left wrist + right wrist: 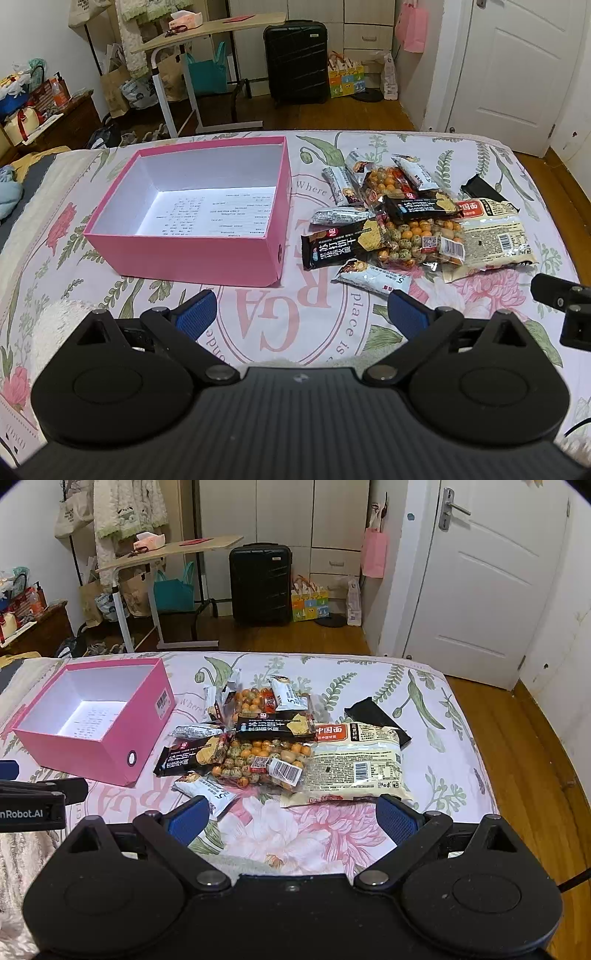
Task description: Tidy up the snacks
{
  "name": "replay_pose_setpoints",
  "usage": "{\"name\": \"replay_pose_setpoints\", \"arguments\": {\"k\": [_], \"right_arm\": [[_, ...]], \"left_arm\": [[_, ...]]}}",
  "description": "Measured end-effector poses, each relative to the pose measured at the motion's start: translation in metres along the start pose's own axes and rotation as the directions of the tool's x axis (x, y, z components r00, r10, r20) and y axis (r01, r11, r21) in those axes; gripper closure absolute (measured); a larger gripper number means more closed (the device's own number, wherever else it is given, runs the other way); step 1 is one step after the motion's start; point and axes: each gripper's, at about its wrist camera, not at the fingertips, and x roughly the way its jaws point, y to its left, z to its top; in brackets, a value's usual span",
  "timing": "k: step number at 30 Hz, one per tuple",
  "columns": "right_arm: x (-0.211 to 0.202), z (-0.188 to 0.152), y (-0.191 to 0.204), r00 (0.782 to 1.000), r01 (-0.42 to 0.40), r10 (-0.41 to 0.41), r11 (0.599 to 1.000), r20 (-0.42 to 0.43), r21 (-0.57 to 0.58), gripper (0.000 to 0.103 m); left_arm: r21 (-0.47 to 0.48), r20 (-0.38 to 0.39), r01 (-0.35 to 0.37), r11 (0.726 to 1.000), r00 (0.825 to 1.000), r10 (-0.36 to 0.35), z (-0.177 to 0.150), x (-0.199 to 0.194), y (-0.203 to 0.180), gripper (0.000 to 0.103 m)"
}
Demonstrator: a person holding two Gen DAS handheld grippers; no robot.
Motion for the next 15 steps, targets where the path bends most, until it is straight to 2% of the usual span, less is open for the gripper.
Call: {"name": "replay_pose_setpoints", "arguments": {"k": [9,15], "right_arm": [[0.001,-0.002,-0.002,1.000,-0.004,0.005,1.000,0.031,-0.013,0.004],[0.002,0.004,-0.003,0.994,-0.009,0.018,0.996,0.108,-0.090,0.004]], "left_arm": [[0.004,0.073,0.041,0.999,0.996,-0.041,-0.001,-0.006,-0.002,0.004],[-0.072,0.068,0.084,0.994,0.995,-0.079,0.008,0.008,-0.002,0.006]]}}
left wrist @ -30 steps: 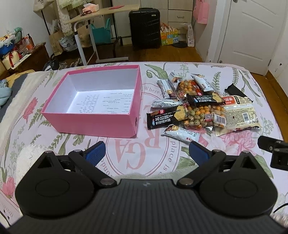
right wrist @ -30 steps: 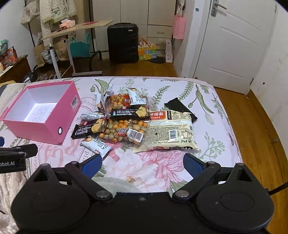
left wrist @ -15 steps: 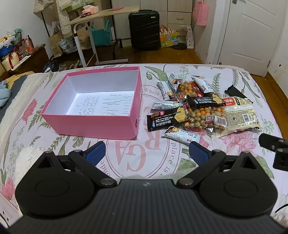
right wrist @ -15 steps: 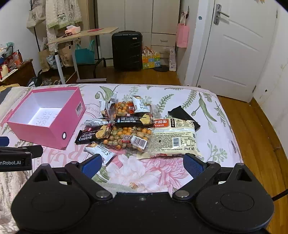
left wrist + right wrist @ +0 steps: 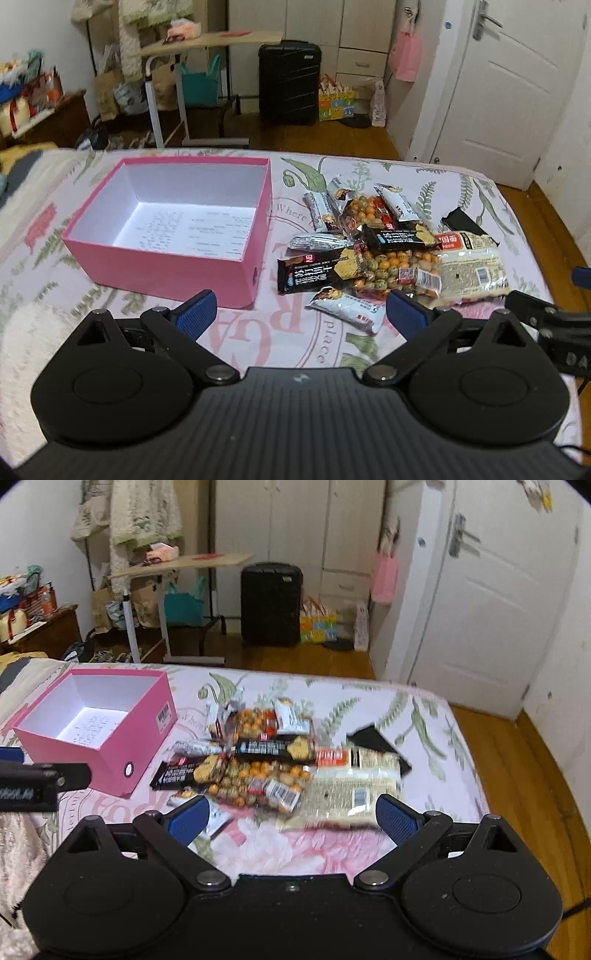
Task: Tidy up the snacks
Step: 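Grasp a white biscuit bar with the left gripper while the right gripper grasps another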
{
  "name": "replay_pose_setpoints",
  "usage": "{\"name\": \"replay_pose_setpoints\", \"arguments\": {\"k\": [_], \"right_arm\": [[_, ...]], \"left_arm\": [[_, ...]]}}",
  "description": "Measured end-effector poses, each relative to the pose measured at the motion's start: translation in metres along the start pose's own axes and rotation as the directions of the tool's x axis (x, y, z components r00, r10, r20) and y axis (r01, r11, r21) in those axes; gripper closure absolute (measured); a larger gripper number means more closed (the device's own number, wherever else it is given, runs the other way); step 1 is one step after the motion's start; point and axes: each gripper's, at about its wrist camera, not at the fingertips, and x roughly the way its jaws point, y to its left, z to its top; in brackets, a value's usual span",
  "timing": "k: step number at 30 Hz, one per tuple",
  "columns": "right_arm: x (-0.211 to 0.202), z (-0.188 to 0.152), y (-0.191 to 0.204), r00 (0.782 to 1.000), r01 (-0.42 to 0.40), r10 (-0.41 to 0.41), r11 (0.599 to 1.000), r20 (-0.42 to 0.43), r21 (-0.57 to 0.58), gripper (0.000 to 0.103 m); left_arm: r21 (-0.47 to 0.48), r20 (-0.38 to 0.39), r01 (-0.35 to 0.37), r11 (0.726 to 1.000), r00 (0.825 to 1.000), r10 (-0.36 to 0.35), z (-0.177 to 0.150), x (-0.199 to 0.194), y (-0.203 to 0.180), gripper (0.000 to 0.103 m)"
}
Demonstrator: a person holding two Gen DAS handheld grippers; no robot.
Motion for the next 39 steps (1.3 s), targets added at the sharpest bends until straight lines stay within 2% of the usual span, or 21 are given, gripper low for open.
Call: {"name": "replay_pose_setpoints", "arguments": {"k": [3,6,9,11,13,15,18,20,22,24,26,29,31,33,34,36,39], "right_arm": [[-0.001,0.004,-0.004,0.997,-0.040,0.042,0.998,0.062,-0.039,0.004],[0.016,0.010,-0.013,0.985,-0.106,0.115,0.992,0.126,-0.075,0.004],[0.044,0.021,-0.024,0.973,-0.150,0.166,0.983,0.160,-0.105,0.004],[0.066,0.035,-0.032,0.970,-0.184,0.195,0.979,0.148,-0.086,0.004],[0.091,0.050,-0.040,0.959,-0.254,0.261,0.965,0.113,-0.072,0.004],[0.120,0.066,-0.046,0.935,-0.343,0.347,0.937,0.070,-0.058,0.006],[0.171,0.082,-0.059,0.881,-0.472,0.472,0.880,0.006,0.044,0.018],[0.206,0.086,-0.066,0.859,-0.506,0.512,0.854,-0.015,0.122,0.027],[0.232,0.087,-0.067,0.862,-0.499,0.507,0.855,-0.024,0.144,0.031],[0.254,0.086,-0.066,0.879,-0.467,0.476,0.873,-0.037,0.138,0.031],[0.277,0.087,-0.064,0.890,-0.441,0.452,0.887,-0.060,0.134,0.032],[0.304,0.087,-0.061,0.897,-0.415,0.429,0.900,-0.105,0.134,0.036],[0.317,0.083,-0.055,0.909,-0.380,0.393,0.918,-0.137,0.115,0.040],[0.326,0.081,-0.055,0.908,-0.368,0.386,0.920,-0.164,0.131,0.055],[0.328,0.079,-0.056,0.905,-0.367,0.389,0.919,-0.173,0.145,0.066],[0.324,0.075,-0.055,0.909,-0.367,0.388,0.918,-0.151,0.148,0.070],[0.311,0.073,-0.055,0.915,-0.366,0.384,0.919,-0.121,0.148,0.073]], "left_arm": [[0.013,-0.019,0.025,1.000,0.999,-0.025,0.007,0.013,-0.006,0.006],[0.010,-0.027,0.022,1.000,0.999,-0.022,0.016,0.031,-0.017,0.006],[-0.019,0.008,-0.031,0.999,0.999,0.031,0.021,0.054,-0.029,0.006],[-0.040,0.004,-0.060,0.997,0.998,0.060,0.020,0.074,-0.035,0.006],[-0.084,-0.027,-0.055,0.995,0.998,0.053,0.017,0.095,-0.036,0.006],[-0.142,-0.096,-0.051,0.989,0.995,0.037,0.012,0.121,-0.036,0.006],[-0.178,-0.159,-0.089,0.980,0.985,0.060,0.000,0.155,-0.041,0.006],[-0.206,-0.200,-0.110,0.972,0.977,0.068,-0.008,0.173,-0.041,0.006],[-0.221,-0.226,-0.145,0.964,0.970,0.094,-0.016,0.185,-0.044,0.006],[-0.178,-0.247,-0.192,0.965,0.958,0.144,-0.020,0.193,-0.050,0.006],[-0.173,-0.242,-0.204,0.964,0.957,0.159,-0.022,0.200,-0.054,0.006],[-0.236,-0.269,-0.218,0.947,0.951,0.152,-0.024,0.208,-0.051,0.006],[-0.296,-0.317,-0.238,0.925,0.938,0.140,-0.029,0.218,-0.045,0.008],[-0.313,-0.300,-0.258,0.914,0.940,0.163,-0.031,0.217,-0.046,0.023],[-0.310,-0.285,-0.256,0.916,0.944,0.167,-0.032,0.214,-0.047,0.030],[-0.315,-0.249,-0.231,0.921,0.956,0.155,-0.033,0.207,-0.048,0.059],[-0.316,-0.244,-0.196,0.928,0.962,0.121,-0.035,0.202,-0.043,0.065]]}}
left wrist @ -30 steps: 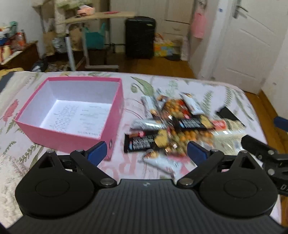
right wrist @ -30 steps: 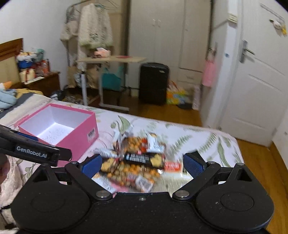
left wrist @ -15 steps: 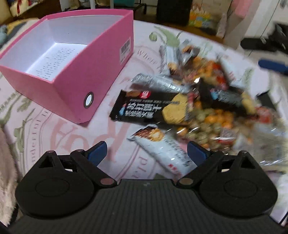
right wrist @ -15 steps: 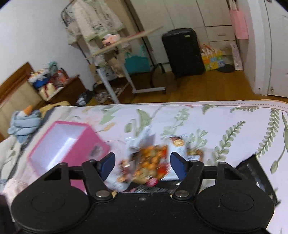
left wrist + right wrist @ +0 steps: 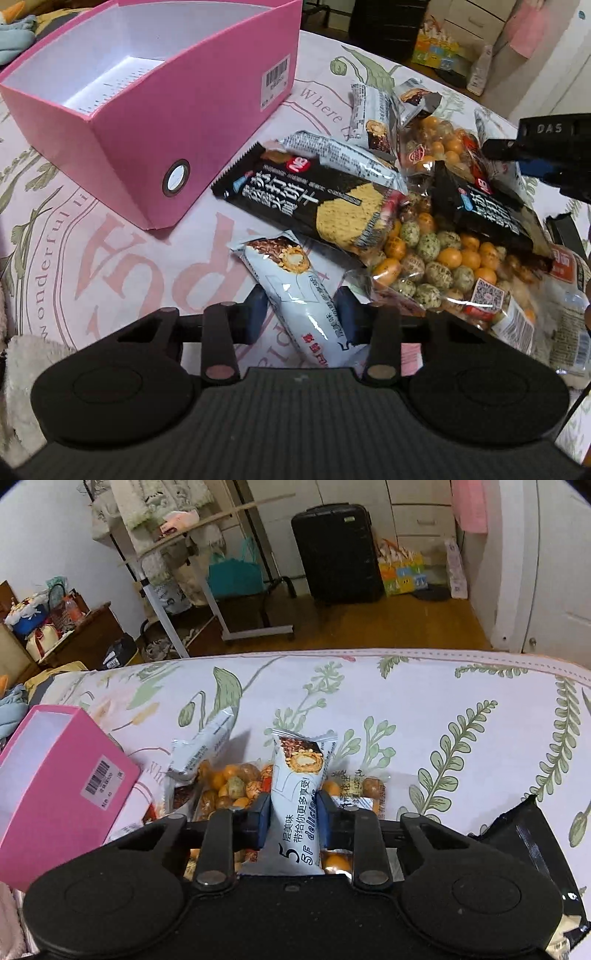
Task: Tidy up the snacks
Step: 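Grasp a white biscuit bar with the left gripper while the right gripper grasps another, then carry both white biscuit bars over the pink box and open both grippers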
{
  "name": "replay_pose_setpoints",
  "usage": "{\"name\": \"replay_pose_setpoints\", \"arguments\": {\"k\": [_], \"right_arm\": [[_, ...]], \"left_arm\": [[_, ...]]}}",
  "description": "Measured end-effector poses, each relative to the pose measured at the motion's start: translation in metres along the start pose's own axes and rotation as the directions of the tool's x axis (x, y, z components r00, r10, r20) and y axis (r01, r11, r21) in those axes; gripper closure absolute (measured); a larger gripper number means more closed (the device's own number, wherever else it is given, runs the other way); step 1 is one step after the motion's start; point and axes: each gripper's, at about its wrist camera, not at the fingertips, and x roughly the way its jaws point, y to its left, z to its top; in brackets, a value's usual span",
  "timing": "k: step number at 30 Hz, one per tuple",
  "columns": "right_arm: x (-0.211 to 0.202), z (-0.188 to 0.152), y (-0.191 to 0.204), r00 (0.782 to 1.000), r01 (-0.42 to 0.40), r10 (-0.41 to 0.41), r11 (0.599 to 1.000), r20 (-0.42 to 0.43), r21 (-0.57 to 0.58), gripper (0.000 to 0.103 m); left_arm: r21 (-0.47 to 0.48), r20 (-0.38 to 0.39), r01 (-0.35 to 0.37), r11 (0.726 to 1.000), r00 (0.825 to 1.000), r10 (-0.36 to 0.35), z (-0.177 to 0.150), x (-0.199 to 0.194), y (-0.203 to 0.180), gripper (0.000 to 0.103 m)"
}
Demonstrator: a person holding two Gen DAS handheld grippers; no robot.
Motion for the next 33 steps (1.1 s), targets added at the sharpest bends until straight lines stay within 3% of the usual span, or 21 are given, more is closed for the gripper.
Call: {"name": "replay_pose_setpoints", "arguments": {"k": [8,19,29,33], "right_arm": [[-0.044,-0.004,0.019,0.994,-0.086,0.085,0.996,0.067,0.013,0.073],[-0.069,-0.063,0.064,0.983,-0.162,0.158,0.986,-0.088,-0.033,0.073],[-0.088,-0.088,0.090,0.962,-0.211,0.198,0.976,-0.186,-0.052,0.073],[-0.097,-0.094,0.107,0.953,-0.217,0.197,0.974,-0.229,-0.066,0.073]], "left_arm": [[0.042,-0.060,0.090,0.995,0.994,-0.087,0.004,-0.011,0.028,0.071],[0.140,-0.076,0.173,0.975,0.984,-0.164,0.009,-0.033,0.050,0.072],[0.187,-0.139,0.245,0.951,0.965,-0.221,0.014,-0.061,0.072,0.072],[0.221,-0.133,0.242,0.945,0.967,-0.216,0.014,-0.079,0.085,0.072]]}}
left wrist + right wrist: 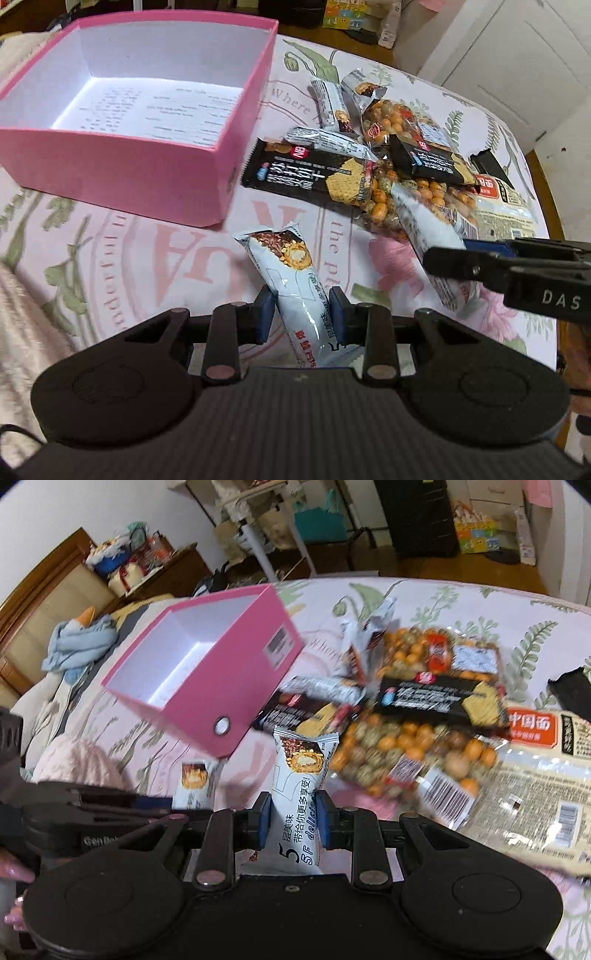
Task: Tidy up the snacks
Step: 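Carry both white biscuit bars over the pink box and open both grippers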
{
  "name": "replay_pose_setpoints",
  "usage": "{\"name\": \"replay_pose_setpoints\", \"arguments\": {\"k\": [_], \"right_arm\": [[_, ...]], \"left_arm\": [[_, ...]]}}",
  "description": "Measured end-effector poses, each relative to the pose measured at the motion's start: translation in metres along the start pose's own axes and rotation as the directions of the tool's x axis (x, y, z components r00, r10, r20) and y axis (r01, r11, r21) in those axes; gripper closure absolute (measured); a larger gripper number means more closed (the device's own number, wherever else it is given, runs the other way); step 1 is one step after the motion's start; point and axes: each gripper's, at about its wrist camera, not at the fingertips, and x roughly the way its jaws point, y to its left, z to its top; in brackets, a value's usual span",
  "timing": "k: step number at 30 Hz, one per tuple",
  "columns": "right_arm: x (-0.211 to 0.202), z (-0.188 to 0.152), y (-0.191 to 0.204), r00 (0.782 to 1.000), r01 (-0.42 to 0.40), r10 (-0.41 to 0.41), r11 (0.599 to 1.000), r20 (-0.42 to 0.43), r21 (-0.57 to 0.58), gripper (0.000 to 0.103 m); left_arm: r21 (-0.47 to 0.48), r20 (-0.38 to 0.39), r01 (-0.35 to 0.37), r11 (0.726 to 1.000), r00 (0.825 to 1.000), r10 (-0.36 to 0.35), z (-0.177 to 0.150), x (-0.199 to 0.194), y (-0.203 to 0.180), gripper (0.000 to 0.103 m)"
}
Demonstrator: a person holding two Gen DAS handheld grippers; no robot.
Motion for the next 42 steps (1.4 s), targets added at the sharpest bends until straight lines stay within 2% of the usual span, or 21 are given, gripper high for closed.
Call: {"name": "replay_pose_setpoints", "arguments": {"k": [7,11,15,21,24,28,34,38,42], "right_arm": [[-0.015,-0.003,0.039,0.998,-0.015,0.013,0.999,-0.062,-0.040,0.073],[-0.027,0.004,0.065,0.997,-0.048,0.043,0.996,-0.062,-0.077,0.073],[-0.037,0.018,0.093,0.996,-0.086,0.082,0.986,-0.031,-0.145,0.073],[-0.031,0.052,0.127,0.995,-0.053,0.075,0.958,0.066,-0.281,0.073],[-0.014,0.075,0.138,0.993,-0.030,0.067,0.938,0.095,-0.346,0.073],[0.020,0.113,0.144,0.995,0.014,0.031,0.906,0.099,-0.422,0.073],[0.094,0.161,0.141,0.996,0.076,-0.043,0.836,0.072,-0.543,0.073],[0.138,0.174,0.141,0.994,0.110,-0.104,0.790,0.045,-0.603,0.073],[0.169,0.177,0.144,0.983,0.149,-0.180,0.747,0.019,-0.648,0.073]], "left_arm": [[0.012,0.016,0.021,1.000,1.000,-0.021,-0.003,-0.039,0.025,0.072],[0.009,0.057,0.034,0.999,0.998,-0.034,0.002,-0.068,0.044,0.072],[0.024,0.096,0.046,0.999,0.994,-0.049,0.012,-0.093,0.059,0.072],[0.045,0.200,0.023,0.999,0.979,-0.032,0.028,-0.121,0.082,0.072],[0.029,0.245,0.043,0.999,0.968,-0.048,0.044,-0.124,0.096,0.072],[0.013,0.292,0.045,0.999,0.955,-0.047,0.078,-0.113,0.108,0.072],[-0.049,0.290,-0.017,0.999,0.956,0.030,0.141,-0.052,0.123,0.072],[-0.100,0.217,0.011,0.995,0.976,0.011,0.172,-0.001,0.142,0.072],[-0.179,0.137,0.077,0.981,0.989,-0.052,0.180,0.040,0.158,0.072]]}}
